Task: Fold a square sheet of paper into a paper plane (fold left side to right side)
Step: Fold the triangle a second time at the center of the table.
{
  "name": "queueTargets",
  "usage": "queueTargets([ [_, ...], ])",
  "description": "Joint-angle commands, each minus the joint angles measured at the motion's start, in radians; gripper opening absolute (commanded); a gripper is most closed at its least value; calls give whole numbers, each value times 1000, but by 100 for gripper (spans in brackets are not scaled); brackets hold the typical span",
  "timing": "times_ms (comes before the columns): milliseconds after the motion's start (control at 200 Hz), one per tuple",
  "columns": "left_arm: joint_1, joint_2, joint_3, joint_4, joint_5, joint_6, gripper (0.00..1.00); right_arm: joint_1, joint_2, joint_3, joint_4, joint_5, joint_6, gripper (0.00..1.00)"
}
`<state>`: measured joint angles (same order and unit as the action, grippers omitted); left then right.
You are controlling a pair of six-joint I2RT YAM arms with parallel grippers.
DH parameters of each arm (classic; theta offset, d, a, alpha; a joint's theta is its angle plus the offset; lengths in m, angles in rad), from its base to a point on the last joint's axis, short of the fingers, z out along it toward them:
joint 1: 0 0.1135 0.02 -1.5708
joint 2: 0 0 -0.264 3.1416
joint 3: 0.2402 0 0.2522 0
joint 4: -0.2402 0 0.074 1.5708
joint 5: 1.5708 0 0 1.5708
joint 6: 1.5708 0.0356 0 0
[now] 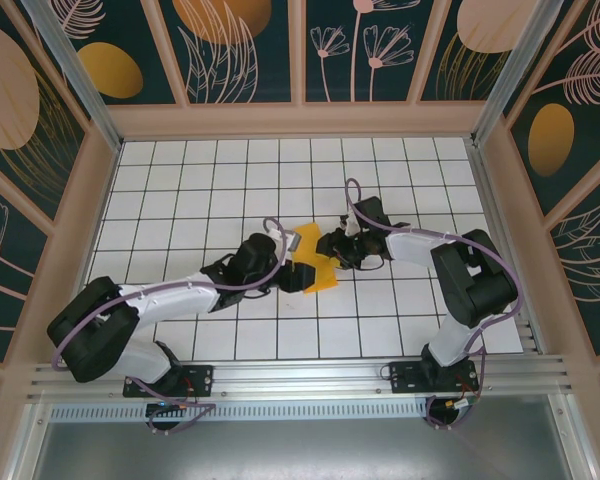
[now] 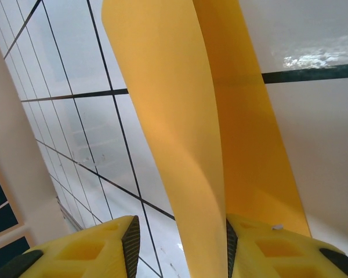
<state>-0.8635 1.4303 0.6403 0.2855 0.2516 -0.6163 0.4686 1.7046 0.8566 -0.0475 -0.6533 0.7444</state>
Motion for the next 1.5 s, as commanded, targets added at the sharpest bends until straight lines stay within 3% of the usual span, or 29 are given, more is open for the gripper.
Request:
queueTargets([
  [0,-51,43,43,-24,-92,49,56,4,-26,33,16,-27,33,43],
  [190,-126,106,122,-87,-216,82,58,10,-31,55,25,-44,57,43],
  [676,-215,276,300,-235,-449,135,70,24,-28,70,22,-54,75,42],
  [931,-249,374,399,-336,-569,141,70,27,-19,72,22,-51,76,42],
  [1216,-250,345,388,-356,-631,136,60,28,-6,74,17,-51,69,42],
  [1496,-250,317,375,-356,-621,139,35,31,12,85,-6,-39,53,42],
])
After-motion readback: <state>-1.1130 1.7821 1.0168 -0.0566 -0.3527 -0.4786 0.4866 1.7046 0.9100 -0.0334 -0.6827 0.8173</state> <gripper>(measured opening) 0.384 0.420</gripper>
